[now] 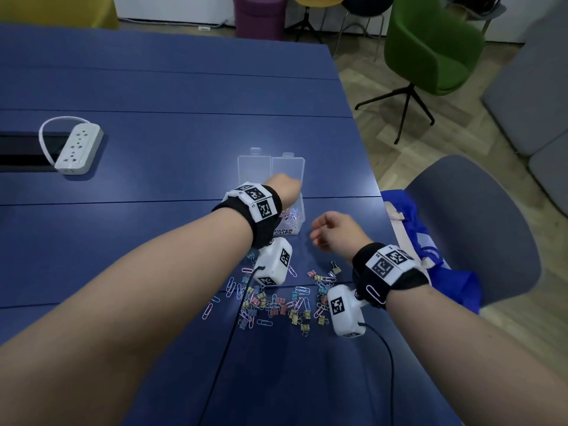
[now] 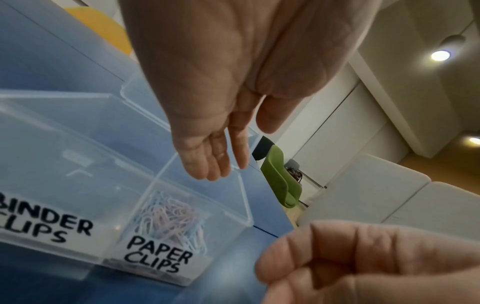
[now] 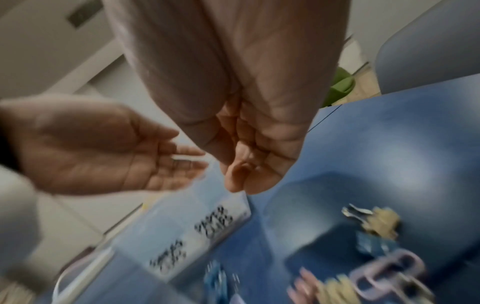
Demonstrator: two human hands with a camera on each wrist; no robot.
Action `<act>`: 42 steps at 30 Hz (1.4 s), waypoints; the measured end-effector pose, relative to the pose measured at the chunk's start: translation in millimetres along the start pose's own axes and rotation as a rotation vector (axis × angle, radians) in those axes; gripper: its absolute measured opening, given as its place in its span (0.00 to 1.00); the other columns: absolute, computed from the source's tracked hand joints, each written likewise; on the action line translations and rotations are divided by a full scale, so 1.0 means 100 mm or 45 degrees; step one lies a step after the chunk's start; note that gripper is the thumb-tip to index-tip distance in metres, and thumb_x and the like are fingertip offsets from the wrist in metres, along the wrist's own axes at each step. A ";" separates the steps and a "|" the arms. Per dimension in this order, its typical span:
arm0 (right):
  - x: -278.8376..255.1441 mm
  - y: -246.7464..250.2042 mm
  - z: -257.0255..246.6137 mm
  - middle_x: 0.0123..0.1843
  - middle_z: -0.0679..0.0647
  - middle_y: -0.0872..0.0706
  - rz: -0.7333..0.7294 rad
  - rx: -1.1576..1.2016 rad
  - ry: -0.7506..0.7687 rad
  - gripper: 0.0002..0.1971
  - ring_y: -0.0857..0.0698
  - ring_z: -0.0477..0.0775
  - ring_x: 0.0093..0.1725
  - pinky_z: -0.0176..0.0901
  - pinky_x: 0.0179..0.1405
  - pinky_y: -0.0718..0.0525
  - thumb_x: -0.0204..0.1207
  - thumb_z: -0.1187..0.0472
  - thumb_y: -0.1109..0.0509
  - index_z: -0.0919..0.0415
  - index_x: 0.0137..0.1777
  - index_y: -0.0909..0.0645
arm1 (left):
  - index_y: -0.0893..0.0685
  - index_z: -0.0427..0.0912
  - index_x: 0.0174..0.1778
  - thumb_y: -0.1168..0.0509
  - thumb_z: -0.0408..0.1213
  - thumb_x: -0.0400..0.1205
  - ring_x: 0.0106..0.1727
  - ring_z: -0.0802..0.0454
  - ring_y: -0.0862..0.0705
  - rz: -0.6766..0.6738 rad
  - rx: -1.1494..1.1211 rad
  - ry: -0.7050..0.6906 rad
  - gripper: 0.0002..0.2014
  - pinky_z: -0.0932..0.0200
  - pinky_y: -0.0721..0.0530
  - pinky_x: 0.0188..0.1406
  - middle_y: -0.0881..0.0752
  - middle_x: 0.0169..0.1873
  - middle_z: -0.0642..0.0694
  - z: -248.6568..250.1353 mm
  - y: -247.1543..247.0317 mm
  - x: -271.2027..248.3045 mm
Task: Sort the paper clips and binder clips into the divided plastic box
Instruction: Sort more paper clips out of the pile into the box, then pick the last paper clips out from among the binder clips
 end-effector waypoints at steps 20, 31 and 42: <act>-0.25 -0.88 0.04 0.58 0.63 0.15 0.005 -1.249 0.196 0.10 0.16 0.67 0.57 0.50 0.49 0.19 0.77 0.63 0.33 0.64 0.57 0.21 | 0.21 0.43 0.48 0.38 0.43 0.81 0.52 0.44 0.19 -0.114 1.044 -0.252 0.08 0.54 0.21 0.50 0.18 0.52 0.44 -1.24 0.06 -0.92; -0.36 -0.92 0.14 0.59 0.67 0.16 0.010 -1.186 0.075 0.14 0.16 0.68 0.58 0.51 0.49 0.20 0.75 0.75 0.43 0.67 0.58 0.23 | 0.21 0.38 0.55 0.36 0.29 0.77 0.56 0.37 0.16 0.022 1.006 -0.166 0.11 0.50 0.19 0.51 0.17 0.56 0.37 -1.09 -0.26 -0.82; -0.38 -0.67 0.19 0.51 0.59 0.13 0.038 -0.940 0.175 0.07 0.16 0.62 0.53 0.46 0.50 0.21 0.76 0.68 0.39 0.57 0.45 0.20 | 0.21 0.45 0.45 0.32 0.39 0.75 0.49 0.42 0.15 0.022 0.749 -0.037 0.06 0.54 0.17 0.45 0.14 0.47 0.44 -1.17 -0.20 -0.76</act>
Point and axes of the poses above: each hand's wrist, its own x-axis towards the middle knuckle, its own y-axis out of the back of the hand, z = x × y, the point moved 5 cm from there along x, towards the middle knuckle
